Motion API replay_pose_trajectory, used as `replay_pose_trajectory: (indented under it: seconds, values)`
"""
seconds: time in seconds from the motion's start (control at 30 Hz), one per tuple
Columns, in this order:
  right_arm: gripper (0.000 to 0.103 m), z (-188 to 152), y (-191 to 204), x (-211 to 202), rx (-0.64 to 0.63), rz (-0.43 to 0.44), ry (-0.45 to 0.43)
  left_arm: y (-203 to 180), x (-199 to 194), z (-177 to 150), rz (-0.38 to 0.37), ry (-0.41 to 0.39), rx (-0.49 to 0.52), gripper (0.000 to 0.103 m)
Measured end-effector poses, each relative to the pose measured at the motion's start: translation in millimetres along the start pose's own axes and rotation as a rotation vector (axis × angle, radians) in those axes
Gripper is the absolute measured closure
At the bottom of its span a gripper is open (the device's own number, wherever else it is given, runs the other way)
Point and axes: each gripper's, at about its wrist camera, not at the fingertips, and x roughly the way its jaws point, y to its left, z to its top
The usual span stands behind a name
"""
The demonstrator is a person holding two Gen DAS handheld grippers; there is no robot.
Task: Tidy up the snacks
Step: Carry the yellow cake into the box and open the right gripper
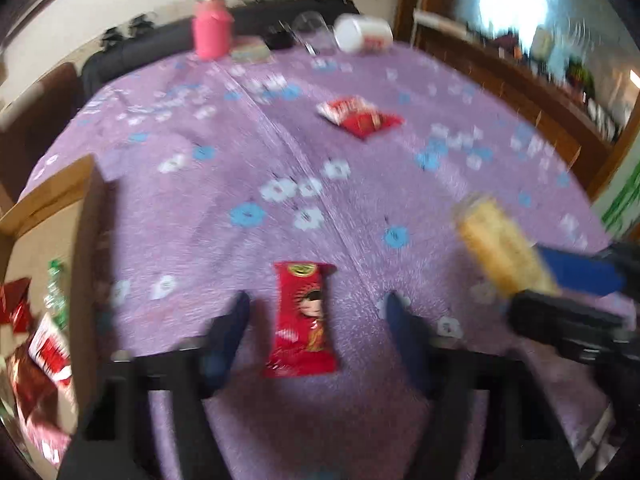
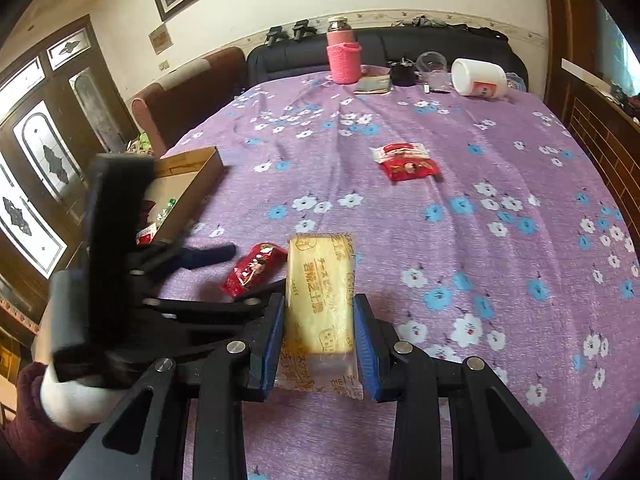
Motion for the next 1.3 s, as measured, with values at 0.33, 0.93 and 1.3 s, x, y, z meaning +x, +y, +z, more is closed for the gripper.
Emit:
replay_pose_trajectory:
  seconds: [0.33, 0.93, 1.3]
  values:
    - [0.067, 1.9, -2.8, 5.9, 0.008, 0.023, 0.005, 28.1, -32.8, -6.5, -0.082, -0.076, -0.125, 0.084]
    - [0.066, 36.1, 147.4, 33.1, -0.244, 0.208, 0.009, 195.9, -154.1, -107.9, 0.01, -0.295, -0.578, 0.084]
    - [0.066, 60.5, 228.2, 106.0, -0.318, 0.22, 0.117, 210.2, -182.0, -132.2, 0.025, -0.397, -0.601, 0.023]
